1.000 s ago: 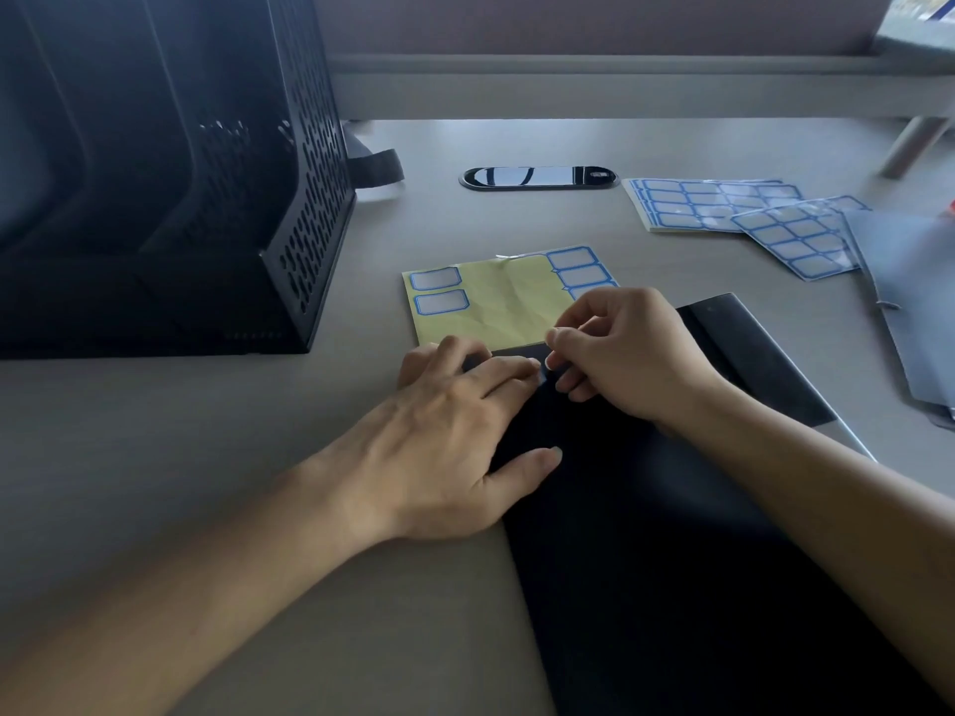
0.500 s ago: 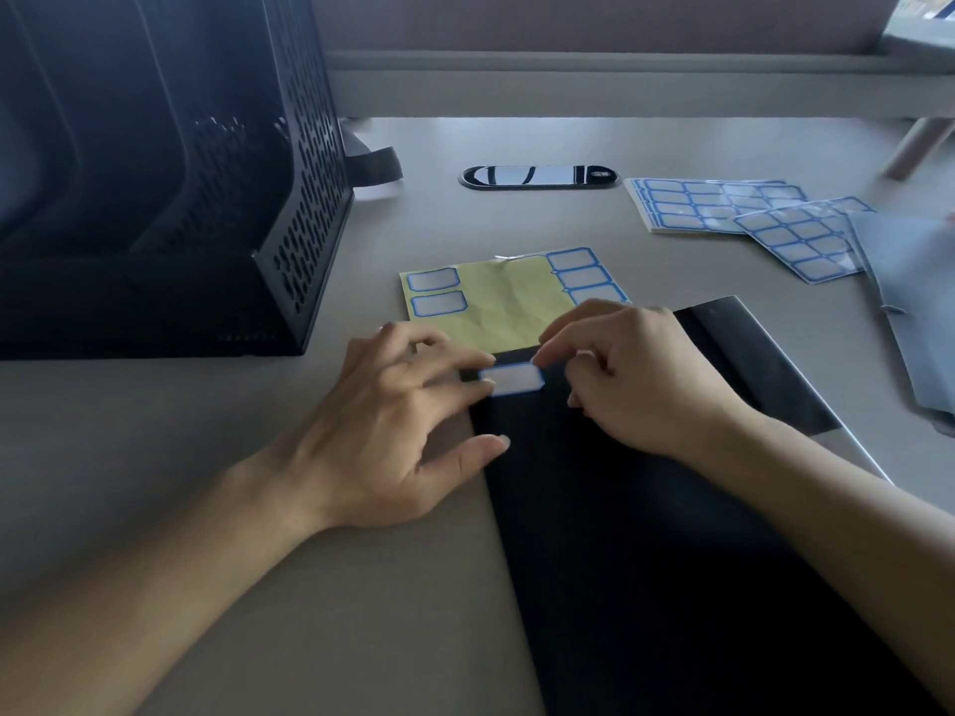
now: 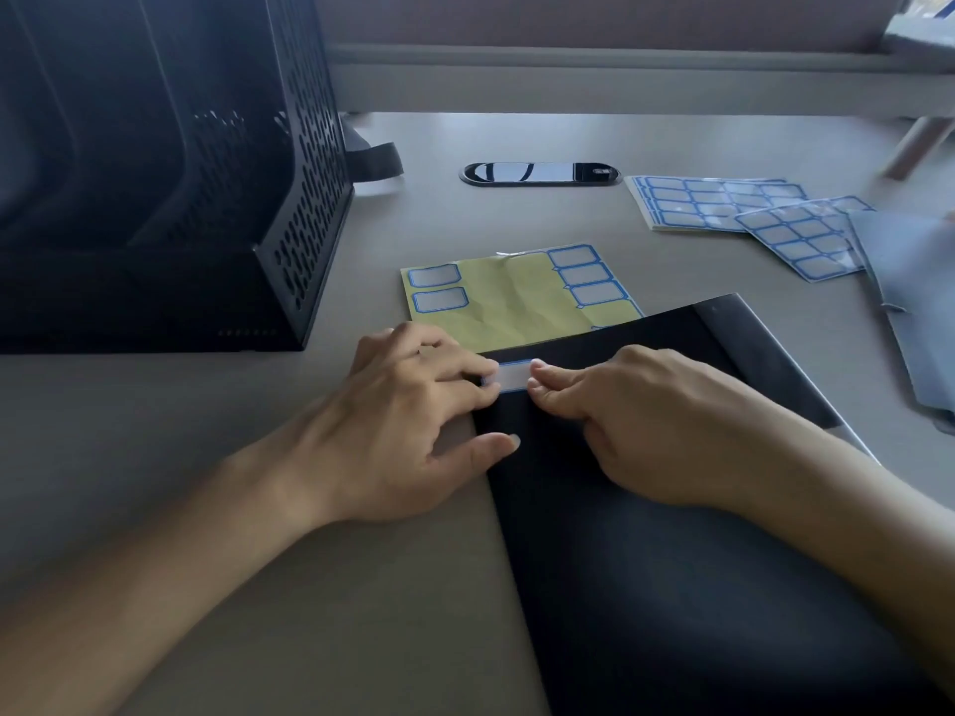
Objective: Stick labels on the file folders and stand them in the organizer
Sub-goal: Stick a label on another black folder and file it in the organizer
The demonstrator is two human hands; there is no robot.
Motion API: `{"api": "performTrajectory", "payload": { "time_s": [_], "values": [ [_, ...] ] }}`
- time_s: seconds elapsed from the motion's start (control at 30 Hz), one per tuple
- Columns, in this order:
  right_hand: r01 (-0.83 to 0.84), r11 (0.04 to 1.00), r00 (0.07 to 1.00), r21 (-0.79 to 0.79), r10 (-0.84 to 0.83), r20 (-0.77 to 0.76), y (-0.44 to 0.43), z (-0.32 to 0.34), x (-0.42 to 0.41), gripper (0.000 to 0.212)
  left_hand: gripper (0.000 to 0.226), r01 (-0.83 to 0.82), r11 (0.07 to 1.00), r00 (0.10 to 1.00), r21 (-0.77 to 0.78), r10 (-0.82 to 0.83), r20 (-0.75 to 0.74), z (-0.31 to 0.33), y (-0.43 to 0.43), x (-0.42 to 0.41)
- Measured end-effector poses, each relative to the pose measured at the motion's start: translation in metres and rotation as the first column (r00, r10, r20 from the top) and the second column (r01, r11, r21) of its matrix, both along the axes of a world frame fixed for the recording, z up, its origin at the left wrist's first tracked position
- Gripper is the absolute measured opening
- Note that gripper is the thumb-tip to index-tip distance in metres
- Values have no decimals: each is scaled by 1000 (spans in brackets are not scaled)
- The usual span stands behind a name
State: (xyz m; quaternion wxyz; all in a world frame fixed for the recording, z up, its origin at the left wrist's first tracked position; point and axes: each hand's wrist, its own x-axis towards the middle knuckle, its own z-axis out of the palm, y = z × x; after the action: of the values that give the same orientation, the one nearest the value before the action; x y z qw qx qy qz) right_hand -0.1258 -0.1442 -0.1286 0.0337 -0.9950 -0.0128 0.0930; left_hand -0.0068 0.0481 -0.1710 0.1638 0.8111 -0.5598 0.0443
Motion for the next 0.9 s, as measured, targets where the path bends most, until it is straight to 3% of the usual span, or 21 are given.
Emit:
{"api": "performTrajectory", "payload": {
  "time_s": [0.17, 0.43, 0.53, 0.63, 0.9],
  "values": [
    [-11, 999, 999, -43, 13, 50, 10, -2, 1, 50, 63, -17, 999, 999, 41, 15, 43, 4, -1, -3],
    [86, 959, 993, 270, -60, -103, -17, 9, 12, 53, 72, -23, 997, 1000, 79, 22, 7, 11, 0, -4],
    [18, 979, 999, 203, -12, -29, -9, 2, 6, 57, 75, -21, 992, 1000, 123, 19, 19, 12, 0, -5],
    [-18, 999, 1000, -26, 18, 13, 2, -7, 0, 62, 76, -12, 990, 999, 137, 6, 47, 12, 1, -6],
    [34, 993, 998, 110, -40, 48, -6, -14, 17, 51, 83, -36, 987, 998, 156, 44, -46, 18, -6, -2]
  ]
}}
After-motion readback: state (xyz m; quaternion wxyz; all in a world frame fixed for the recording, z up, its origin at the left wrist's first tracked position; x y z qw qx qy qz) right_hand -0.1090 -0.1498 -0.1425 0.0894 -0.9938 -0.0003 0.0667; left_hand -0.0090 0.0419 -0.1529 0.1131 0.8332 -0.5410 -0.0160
